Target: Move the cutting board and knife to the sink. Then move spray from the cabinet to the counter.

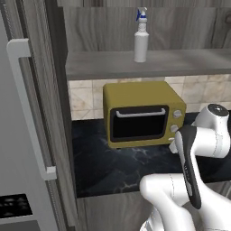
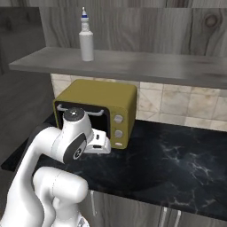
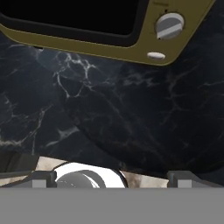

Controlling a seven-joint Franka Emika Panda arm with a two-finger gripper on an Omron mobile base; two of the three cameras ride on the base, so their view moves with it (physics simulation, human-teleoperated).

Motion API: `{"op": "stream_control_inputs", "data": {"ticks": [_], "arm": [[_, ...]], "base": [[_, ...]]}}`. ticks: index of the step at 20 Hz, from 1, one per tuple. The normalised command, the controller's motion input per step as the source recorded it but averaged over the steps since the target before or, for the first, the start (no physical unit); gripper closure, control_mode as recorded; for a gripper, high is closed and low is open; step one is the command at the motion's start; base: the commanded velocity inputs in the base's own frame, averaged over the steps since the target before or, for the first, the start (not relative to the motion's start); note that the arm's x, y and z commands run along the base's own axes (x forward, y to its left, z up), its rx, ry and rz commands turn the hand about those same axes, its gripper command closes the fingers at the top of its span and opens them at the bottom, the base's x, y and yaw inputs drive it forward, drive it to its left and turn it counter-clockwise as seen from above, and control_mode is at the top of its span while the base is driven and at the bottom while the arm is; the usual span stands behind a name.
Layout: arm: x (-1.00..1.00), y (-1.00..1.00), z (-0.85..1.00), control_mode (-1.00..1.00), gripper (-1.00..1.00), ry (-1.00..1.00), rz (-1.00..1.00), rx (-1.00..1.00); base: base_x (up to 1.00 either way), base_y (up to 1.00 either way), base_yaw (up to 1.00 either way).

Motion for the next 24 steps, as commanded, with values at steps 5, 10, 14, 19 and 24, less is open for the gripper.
{"op": "stream_control_inputs", "data": {"ticks": [5, 10, 14, 19, 24], "arm": [[0.0, 0.0, 0.0, 1.0, -1.0, 0.0, 0.0, 0.0], [0.0, 0.0, 0.0, 1.0, -1.0, 0.0, 0.0, 0.0], [0.0, 0.0, 0.0, 1.0, -1.0, 0.0, 0.0, 0.0], [0.0, 0.05, 0.07, -1.0, -1.0, -0.07, 0.02, 0.0], [0.0, 0.07, 0.23, -1.0, -1.0, -0.16, 0.01, 0.01]], "base": [[0.0, 0.0, 0.0], [0.0, 0.0, 0.0], [0.0, 0.01, 0.01], [0.0, 0.02, 0.0], [0.0, 0.0, 0.0]]}}
